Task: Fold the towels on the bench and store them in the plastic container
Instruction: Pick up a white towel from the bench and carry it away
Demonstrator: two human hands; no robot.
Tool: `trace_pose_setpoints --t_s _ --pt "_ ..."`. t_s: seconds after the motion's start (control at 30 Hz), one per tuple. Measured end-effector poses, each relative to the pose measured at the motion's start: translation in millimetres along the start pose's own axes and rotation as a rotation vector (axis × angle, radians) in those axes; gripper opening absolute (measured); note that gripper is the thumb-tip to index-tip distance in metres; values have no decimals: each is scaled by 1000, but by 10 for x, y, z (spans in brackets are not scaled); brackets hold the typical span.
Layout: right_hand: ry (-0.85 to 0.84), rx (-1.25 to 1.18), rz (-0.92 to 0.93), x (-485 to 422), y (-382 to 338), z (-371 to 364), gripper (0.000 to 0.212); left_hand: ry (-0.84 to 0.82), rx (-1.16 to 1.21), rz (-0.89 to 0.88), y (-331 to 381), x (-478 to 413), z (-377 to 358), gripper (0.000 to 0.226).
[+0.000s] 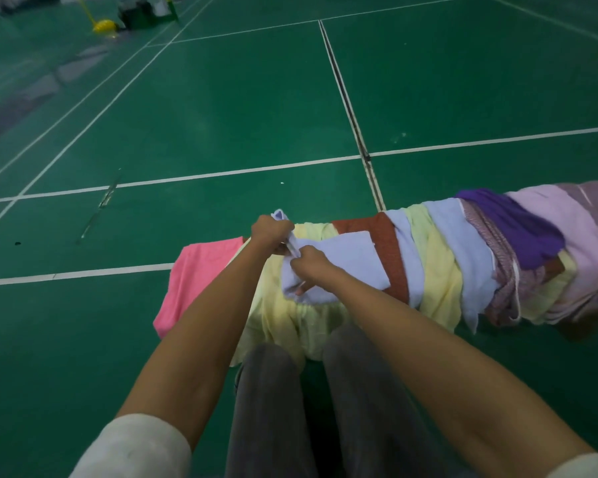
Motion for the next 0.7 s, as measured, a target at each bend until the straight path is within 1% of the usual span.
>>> trace_pose_setpoints --t_s 0.03,0.13,0.27,0.33,0.43,0.5,0.57,0.6,0.63,0.7 --pt "-7 -10 -25 15 57 62 26 -12 -13 -8 67 36 -63 19" --pt "-14 -37 -59 42 227 287 26 -37 -64 -39 262 161 -303 17" --pt "81 59 -58 51 439 713 17 -64 -99 -69 458 231 -652 14" --pt "92 75 -70 74 543 895 15 -85 -109 -94 557 224 -835 14" --pt "100 65 -80 119 672 1144 20 -92 -138 -117 649 172 -1055 12" --pt "147 77 -87 125 751 1309 24 -106 -169 -133 698 147 -1199 14" --pt "186 116 -122 117 850 1416 23 -189 -167 -119 700 178 -1400 14" --pt "185 135 -148 112 906 1436 20 -248 -163 -99 670 198 -1514 16" --pt "172 162 -174 101 976 1440 19 -297 -171 -84 631 212 -1615 24" --pt "148 255 -198 73 1065 1454 16 -317 -258 -98 553 209 -1702 38"
Point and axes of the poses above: each hand's wrist, its own x-axis away from the middle knuckle, its own z-axis out of the back of the hand, y = z × x, the point moved 10 cm from there along -x, towards the middle knuckle, and after that the axes turned 4 degrees about -x, right-handed, at the moved point
